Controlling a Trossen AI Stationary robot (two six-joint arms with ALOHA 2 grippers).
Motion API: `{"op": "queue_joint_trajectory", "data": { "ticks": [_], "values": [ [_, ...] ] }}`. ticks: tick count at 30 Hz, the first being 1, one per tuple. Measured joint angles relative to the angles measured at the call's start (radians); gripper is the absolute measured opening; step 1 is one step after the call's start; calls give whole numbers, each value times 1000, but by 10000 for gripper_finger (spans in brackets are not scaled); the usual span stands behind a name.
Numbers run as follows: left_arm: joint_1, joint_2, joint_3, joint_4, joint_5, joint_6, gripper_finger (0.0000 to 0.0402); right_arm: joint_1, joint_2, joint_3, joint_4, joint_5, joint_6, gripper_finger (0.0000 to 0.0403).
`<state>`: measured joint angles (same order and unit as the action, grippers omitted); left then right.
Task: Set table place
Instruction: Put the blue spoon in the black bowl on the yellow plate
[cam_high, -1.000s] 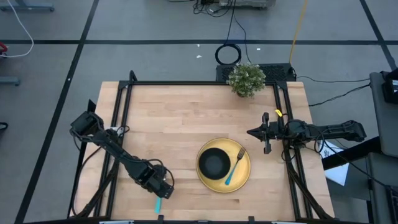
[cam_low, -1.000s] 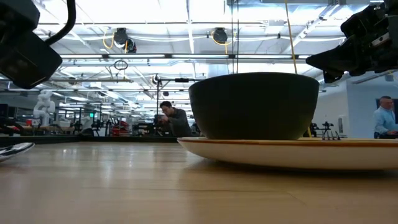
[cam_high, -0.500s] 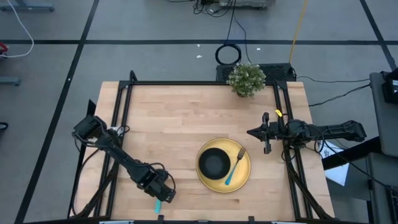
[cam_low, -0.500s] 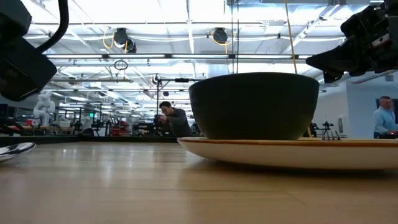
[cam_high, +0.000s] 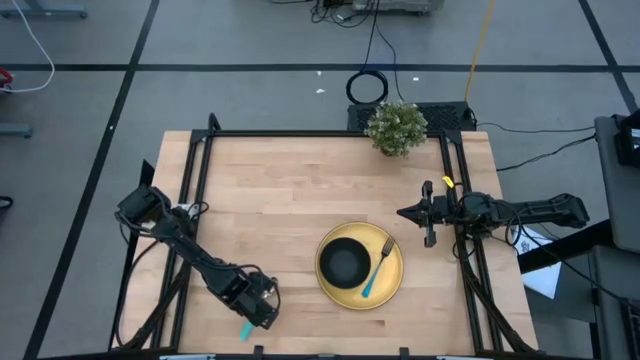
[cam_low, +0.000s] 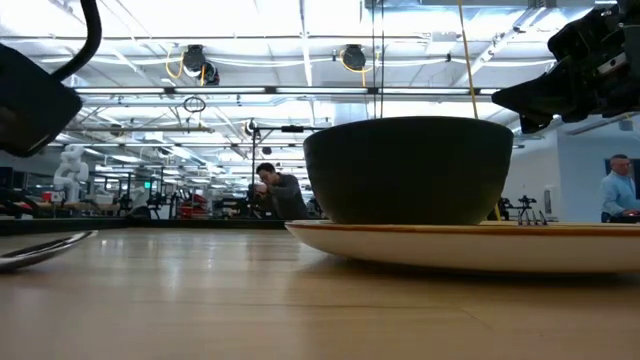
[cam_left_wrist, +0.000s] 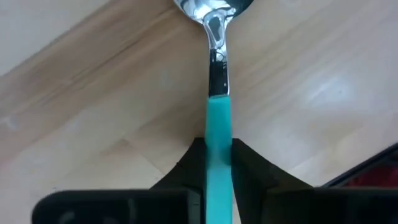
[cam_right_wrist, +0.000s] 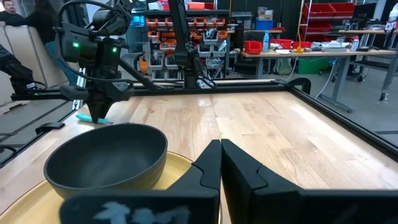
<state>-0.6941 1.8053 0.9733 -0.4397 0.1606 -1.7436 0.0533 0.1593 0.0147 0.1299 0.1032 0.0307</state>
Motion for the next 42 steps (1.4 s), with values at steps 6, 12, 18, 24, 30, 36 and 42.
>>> {"op": "queue_joint_trajectory", "data": {
  "ticks": [6,12,18,24,30,36,42],
  "values": [
    [-6,-8,-2,8,-34,105,45,0,0,0,0,0,2,0],
    [-22,-42,-5,43,-251,241,45,0,0,0,0,0,2,0],
    [-30,-139,-6,35,-531,445,45,0,0,0,0,0,2,0],
    [-24,-249,-5,35,-763,738,45,0,0,0,0,0,2,0],
    [-4,-325,-4,81,-917,1075,45,0,0,0,0,0,0,0],
    [38,-339,-3,204,-928,1383,45,0,0,0,10,0,-1,0],
    [79,-339,-3,299,-878,1575,45,0,0,0,24,0,2,0]
  ]
}}
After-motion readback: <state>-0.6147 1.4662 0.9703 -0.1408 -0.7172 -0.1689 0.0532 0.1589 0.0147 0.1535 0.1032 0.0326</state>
